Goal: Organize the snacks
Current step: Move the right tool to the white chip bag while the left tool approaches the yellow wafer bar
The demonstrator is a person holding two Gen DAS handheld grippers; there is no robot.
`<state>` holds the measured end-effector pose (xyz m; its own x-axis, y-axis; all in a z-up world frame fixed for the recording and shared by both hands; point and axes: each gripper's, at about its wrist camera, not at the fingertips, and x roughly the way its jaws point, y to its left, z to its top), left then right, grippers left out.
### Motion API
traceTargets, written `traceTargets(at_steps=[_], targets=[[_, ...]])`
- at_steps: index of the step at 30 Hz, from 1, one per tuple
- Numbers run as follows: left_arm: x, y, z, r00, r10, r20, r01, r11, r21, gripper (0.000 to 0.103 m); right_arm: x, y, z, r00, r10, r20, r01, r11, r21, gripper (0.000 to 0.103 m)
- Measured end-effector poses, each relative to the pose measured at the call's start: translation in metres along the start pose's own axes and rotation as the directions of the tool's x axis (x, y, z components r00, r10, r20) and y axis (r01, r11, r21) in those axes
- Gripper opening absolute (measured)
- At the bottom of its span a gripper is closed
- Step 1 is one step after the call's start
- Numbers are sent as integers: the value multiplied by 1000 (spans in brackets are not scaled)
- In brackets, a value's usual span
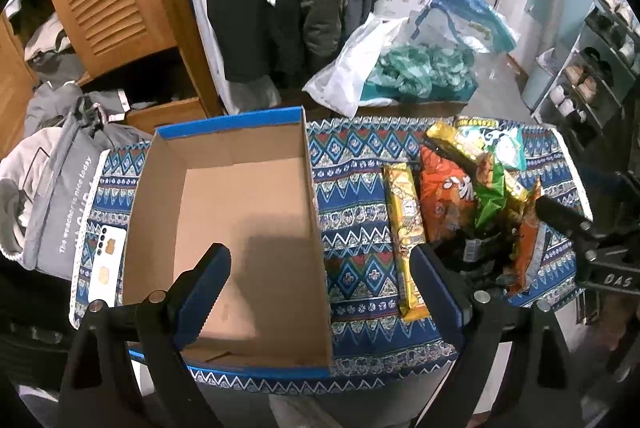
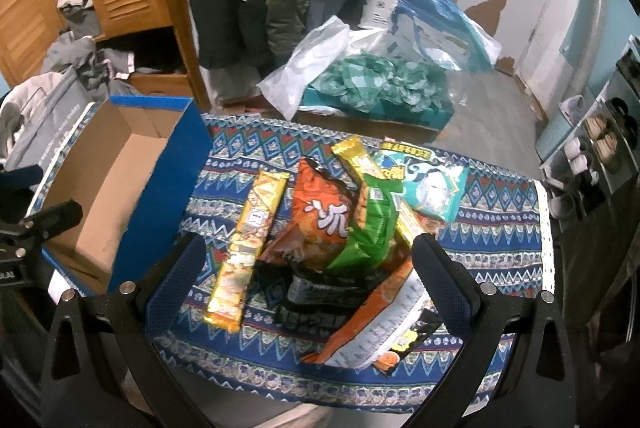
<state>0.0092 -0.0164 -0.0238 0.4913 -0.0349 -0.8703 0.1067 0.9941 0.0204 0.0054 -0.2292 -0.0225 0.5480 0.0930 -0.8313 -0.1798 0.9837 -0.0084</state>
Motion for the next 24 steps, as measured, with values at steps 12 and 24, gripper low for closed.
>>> traceTargets(at_steps=[12, 24], targets=[[31, -29, 14, 996, -23, -85, 26, 999, 32, 92, 16, -57, -12, 997, -40, -65, 48, 992, 120, 101], [65, -68, 30, 987, -50, -156, 54, 998, 22, 92, 61, -104, -57, 969, 4, -247, 70, 955, 288, 100]])
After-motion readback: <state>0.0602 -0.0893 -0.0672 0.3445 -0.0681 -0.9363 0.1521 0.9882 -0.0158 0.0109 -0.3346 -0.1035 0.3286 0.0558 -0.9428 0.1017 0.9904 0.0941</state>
